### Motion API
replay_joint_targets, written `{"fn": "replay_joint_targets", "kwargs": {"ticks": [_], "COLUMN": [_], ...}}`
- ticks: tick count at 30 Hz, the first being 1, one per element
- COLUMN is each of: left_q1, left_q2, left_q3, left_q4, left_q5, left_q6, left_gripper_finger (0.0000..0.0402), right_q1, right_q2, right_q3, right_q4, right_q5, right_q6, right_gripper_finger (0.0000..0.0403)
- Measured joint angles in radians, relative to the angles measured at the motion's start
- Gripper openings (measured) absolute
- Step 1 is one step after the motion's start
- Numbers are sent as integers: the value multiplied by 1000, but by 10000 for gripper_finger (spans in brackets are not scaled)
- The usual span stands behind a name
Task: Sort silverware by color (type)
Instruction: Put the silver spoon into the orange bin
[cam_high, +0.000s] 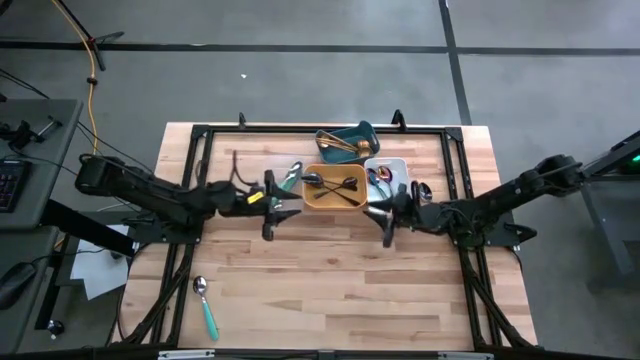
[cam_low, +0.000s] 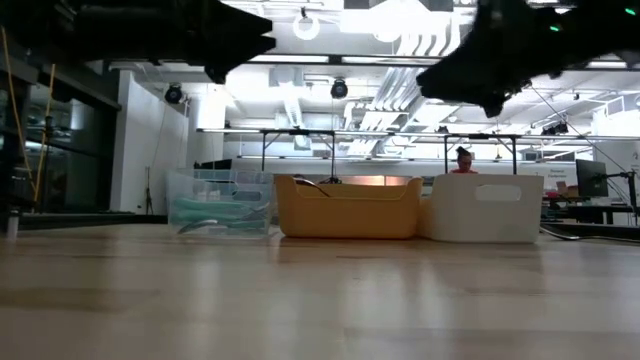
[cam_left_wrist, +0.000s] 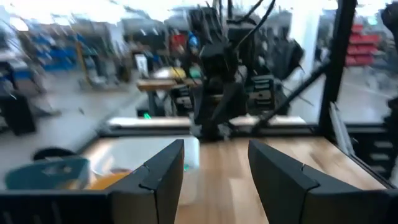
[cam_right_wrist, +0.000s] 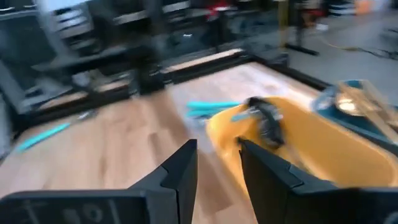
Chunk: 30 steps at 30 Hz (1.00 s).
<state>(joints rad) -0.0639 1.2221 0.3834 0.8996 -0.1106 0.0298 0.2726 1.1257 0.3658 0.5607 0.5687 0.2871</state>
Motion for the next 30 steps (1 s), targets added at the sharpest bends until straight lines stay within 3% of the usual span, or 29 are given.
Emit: {"fn": "replay_joint_targets", "kwargs": {"ticks": [3,7,11,16,20,26,30], "left_q1": [-3,-2,-2,-2,-2,-3,-3], "left_q2": [0,0,0,0,0,0,0], "left_q3": [-19,-24,-23,-23,-23,-23,-23], "left_q4": [66,92,92,90,90,91,91], "left_q5": [-39,-69,-69,-69,-69,-68,-68], "left_q6": [17,20,48,52,50,50,50], "left_gripper_finger": [170,170,170,170,170,170,170], "right_q1": [-51,-137,-217,-326,-402,-469,-484], "right_q2": [-18,-9,31,65,64,67,79], "right_q3": [120,399,625,675,572,391,416], "right_q4": [-261,-882,-1444,-1914,-2019,-1932,-1923], "right_q5": [5,19,60,18,-113,-250,-250], "right_q6": [19,103,280,592,650,543,516], "right_gripper_finger": [113,77,14,7,3,1,1]}}
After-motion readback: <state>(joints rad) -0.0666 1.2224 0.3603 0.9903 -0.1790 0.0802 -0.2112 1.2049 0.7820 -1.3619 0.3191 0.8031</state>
